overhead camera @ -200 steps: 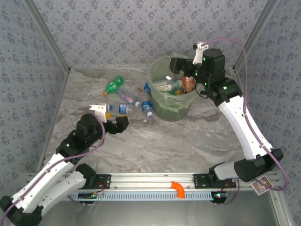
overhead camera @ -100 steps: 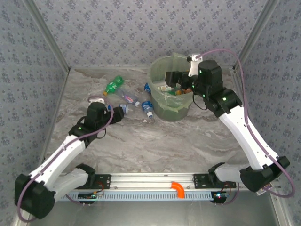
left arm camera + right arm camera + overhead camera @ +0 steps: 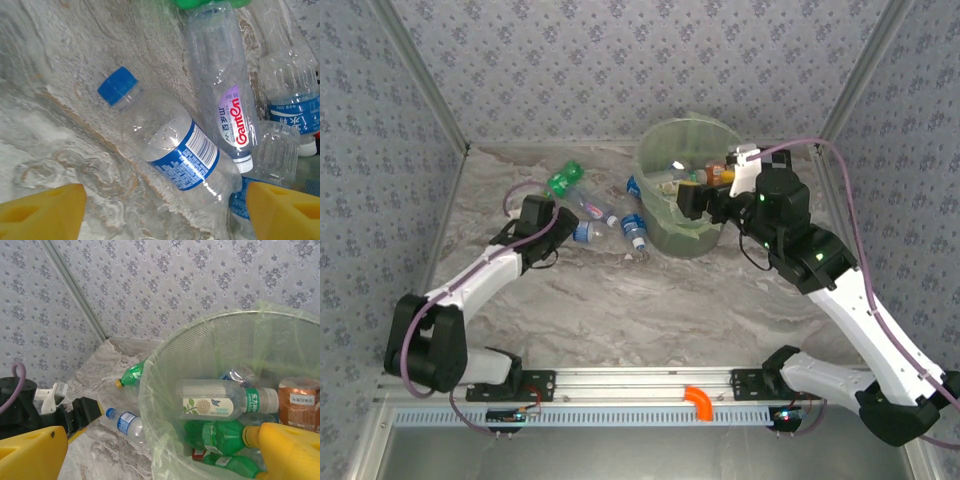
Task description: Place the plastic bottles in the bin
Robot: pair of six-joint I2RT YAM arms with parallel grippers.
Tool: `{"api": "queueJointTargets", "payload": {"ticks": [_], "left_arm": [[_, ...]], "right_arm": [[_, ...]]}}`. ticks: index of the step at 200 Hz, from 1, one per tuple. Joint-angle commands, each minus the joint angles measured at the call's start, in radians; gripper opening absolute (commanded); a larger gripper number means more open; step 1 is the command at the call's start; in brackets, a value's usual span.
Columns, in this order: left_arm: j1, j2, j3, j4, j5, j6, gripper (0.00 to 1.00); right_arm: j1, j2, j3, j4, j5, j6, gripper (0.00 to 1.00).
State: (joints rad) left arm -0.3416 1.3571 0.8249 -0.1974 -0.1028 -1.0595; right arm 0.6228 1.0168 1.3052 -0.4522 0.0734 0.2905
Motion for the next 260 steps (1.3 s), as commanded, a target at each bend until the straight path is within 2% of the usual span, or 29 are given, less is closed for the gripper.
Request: {"api": "queueJointTargets", "payload": {"ticks": [1,51,98,146,177,225,260], "left_arm": [[-0.024,0.062,0.043,0.057,-0.033,-0.123,0.8],[-0.051,0.238,0.153,0.045,-0.057,-0.156,0.8],[-0.05,0.339,0.204,0.031,-0.066,-0.16,0.8],[-0.03,0.355,0.178,0.023,-0.065,-0.147,0.79],[-0.016,0.356,0.168,0.007,-0.066,-0.12,0.74],[-0.023,0.424,0.195,0.089,0.035,-0.101,0.75],[-0.039,0.462,0.208,0.113,0.059,-0.105,0.74]], "right_arm": [[0.007,-0.044,-0.025,0.008,0.046,-0.026,1.0],[0.003,-0.117,-0.056,-0.015,0.068,-0.036,1.0],[0.002,-0.138,-0.059,-0.02,0.068,-0.047,1.0],[0.002,-0.138,-0.073,-0.001,0.065,-0.039,1.0],[0.002,-0.13,-0.07,0.002,0.06,-0.039,1.0],[0.002,-0.123,-0.073,0.009,0.055,-0.033,1.0],[0.002,-0.125,-0.075,0.006,0.057,-0.031,1.0]]}}
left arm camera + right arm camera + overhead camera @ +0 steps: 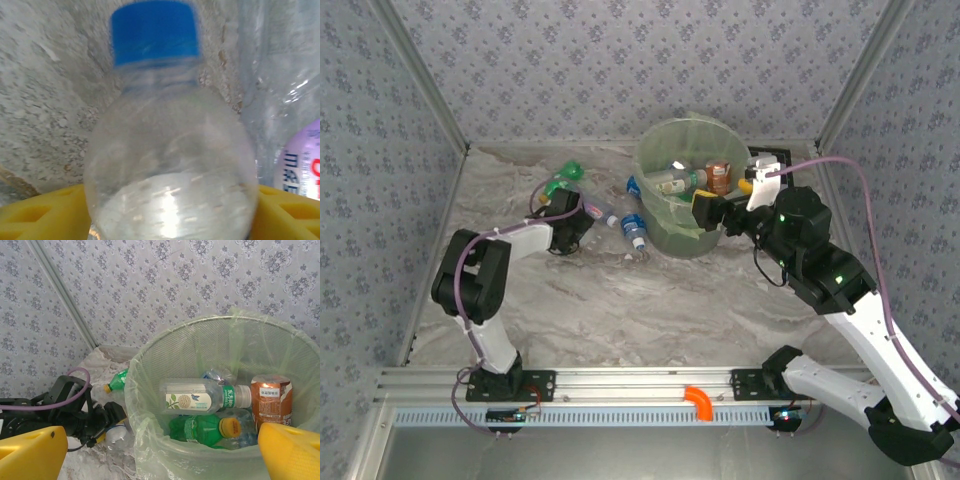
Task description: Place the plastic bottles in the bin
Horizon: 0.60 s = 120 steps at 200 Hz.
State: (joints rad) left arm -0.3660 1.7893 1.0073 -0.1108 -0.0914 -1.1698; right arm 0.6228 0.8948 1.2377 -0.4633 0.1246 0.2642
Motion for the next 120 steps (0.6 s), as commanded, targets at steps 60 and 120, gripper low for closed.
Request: {"api": "queueJointTargets", "payload": {"ticks": [60,120], "left_arm": [[-0.026,-0.044,-0.035,0.051,0.038,0.022,0.6],[-0.024,-0.245,-0.156,0.102,0.067,0.138,0.57]], "right_arm": [[0.006,-0.006,-0.007,0.015,0.002,0.006,1.0],[0.029,0.032,0.009,0.027,-0.022,0.018,1.0]]}}
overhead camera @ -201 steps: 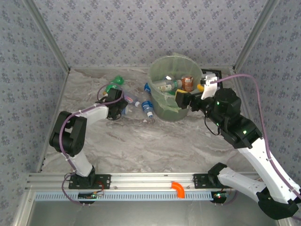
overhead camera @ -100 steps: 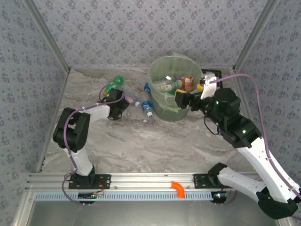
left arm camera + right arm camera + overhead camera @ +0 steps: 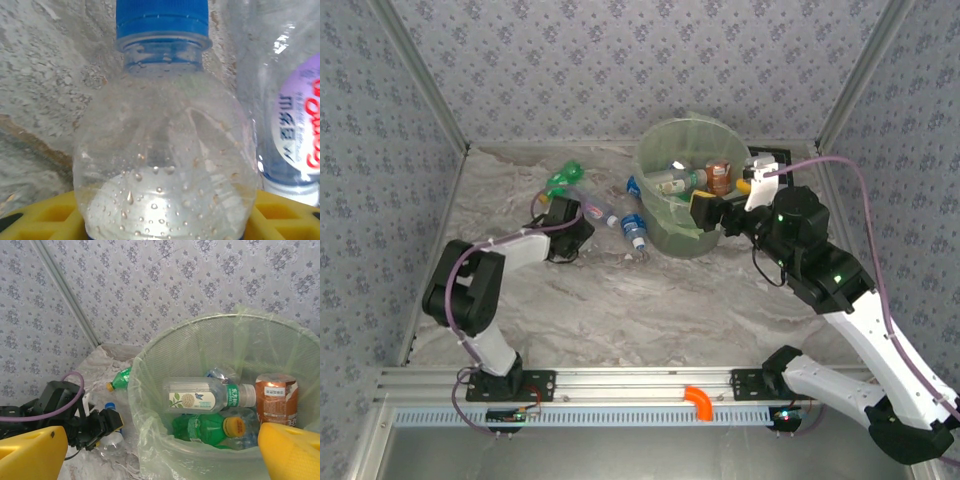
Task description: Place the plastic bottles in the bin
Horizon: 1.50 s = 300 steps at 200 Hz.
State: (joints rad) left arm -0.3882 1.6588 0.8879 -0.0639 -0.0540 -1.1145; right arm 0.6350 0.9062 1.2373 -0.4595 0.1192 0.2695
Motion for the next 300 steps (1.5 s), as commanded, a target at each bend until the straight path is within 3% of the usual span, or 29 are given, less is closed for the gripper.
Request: {"api": "queueJointTargets", "payload": {"ticks": [1,55,100,140,178,245,300], "left_arm": [[-0.001,-0.121,-0.04,0.057,0.031,0.087,0.57],[-0.008,-0.437,-0.164,0.134,0.121,0.37,0.56],[-0.013,-0.673,-0.211,0.11,0.215,0.576,0.56],[-0.059,-0.81,-0.204,0.047,0.243,0.722,0.56],[-0.119,-0.862,-0.194,0.016,0.233,0.774,0.57],[-0.192,-0.886,-0.165,-0.039,0.181,0.818,0.56],[-0.2,-0.918,-0.16,-0.052,0.18,0.821,0.55]], "right_arm": [[0.017,0.021,0.01,0.023,-0.017,0.013,1.0],[0.059,0.114,0.066,0.059,-0.102,0.022,1.0],[0.052,0.258,0.191,0.07,-0.299,0.071,1.0],[0.054,0.401,0.299,0.096,-0.453,0.117,0.77],[0.089,0.57,0.438,0.042,-0.538,0.138,0.63],[0.157,0.807,0.636,-0.08,-0.548,0.135,0.6],[0.186,0.879,0.676,-0.109,-0.514,0.136,0.6]]}}
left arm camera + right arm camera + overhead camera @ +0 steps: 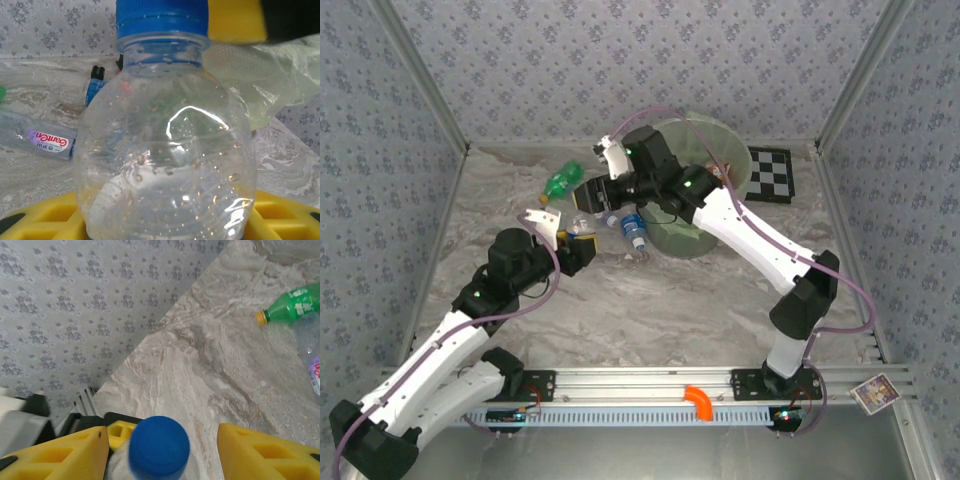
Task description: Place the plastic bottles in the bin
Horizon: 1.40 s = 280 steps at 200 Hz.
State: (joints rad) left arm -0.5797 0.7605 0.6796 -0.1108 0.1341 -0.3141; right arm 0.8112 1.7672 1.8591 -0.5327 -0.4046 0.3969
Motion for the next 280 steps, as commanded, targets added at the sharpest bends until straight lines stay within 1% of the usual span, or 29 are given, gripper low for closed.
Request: {"api": "queueJointTargets", "payload": {"ticks": [1,42,56,67,93,119,131,141,148,149,157,160,166,200,245,280], "left_arm": [[-0.008,-0.02,0.048,-0.005,-0.008,0.021,0.55],[-0.015,-0.021,0.054,-0.01,-0.01,0.024,0.55],[-0.017,-0.022,0.054,-0.012,-0.014,0.024,0.56],[-0.016,-0.023,0.054,-0.012,-0.013,0.023,0.55],[-0.017,-0.025,0.055,-0.016,-0.02,0.024,0.58],[-0.017,-0.031,0.06,-0.021,-0.027,0.018,0.67],[-0.018,-0.036,0.062,-0.023,-0.028,0.017,0.68],[-0.018,-0.042,0.063,-0.028,-0.03,0.013,0.72],[-0.018,-0.046,0.066,-0.031,-0.036,0.011,0.78],[-0.018,-0.047,0.066,-0.032,-0.037,0.011,0.81],[-0.018,-0.053,0.067,-0.037,-0.046,0.006,0.89],[-0.017,-0.057,0.067,-0.04,-0.048,0.006,0.94],[-0.017,-0.063,0.066,-0.042,-0.054,0.003,0.97],[-0.017,-0.107,0.06,-0.057,-0.098,-0.009,1.0],[-0.017,-0.138,0.043,-0.063,-0.144,-0.026,1.0],[-0.017,-0.135,0.036,-0.058,-0.146,-0.036,1.0]], "right_arm": [[0.011,0.018,0.054,-0.036,0.01,0.008,0.6],[0.018,0.039,0.068,-0.032,-0.016,0.021,0.49],[0.022,0.041,0.072,-0.035,-0.022,0.022,0.44],[0.022,0.04,0.075,-0.036,-0.029,0.021,0.36],[0.024,0.021,0.074,-0.035,-0.025,0.023,0.3],[0.023,-0.01,0.063,-0.024,-0.003,0.023,0.28],[0.021,-0.022,0.059,-0.025,0.003,0.023,0.27],[0.02,-0.034,0.058,-0.03,0.016,0.019,0.27],[0.018,-0.042,0.056,-0.034,0.023,0.013,0.27],[0.017,-0.042,0.056,-0.035,0.024,0.012,0.27],[0.013,-0.055,0.054,-0.04,0.035,0.005,0.27],[0.01,-0.059,0.054,-0.044,0.039,0.002,0.26],[0.005,-0.071,0.048,-0.046,0.052,-0.002,0.26],[-0.057,-0.164,0.002,-0.028,0.119,-0.015,0.27],[-0.186,-0.329,-0.092,0.019,0.238,-0.028,0.27],[-0.297,-0.441,-0.164,0.046,0.34,-0.054,0.26]]}}
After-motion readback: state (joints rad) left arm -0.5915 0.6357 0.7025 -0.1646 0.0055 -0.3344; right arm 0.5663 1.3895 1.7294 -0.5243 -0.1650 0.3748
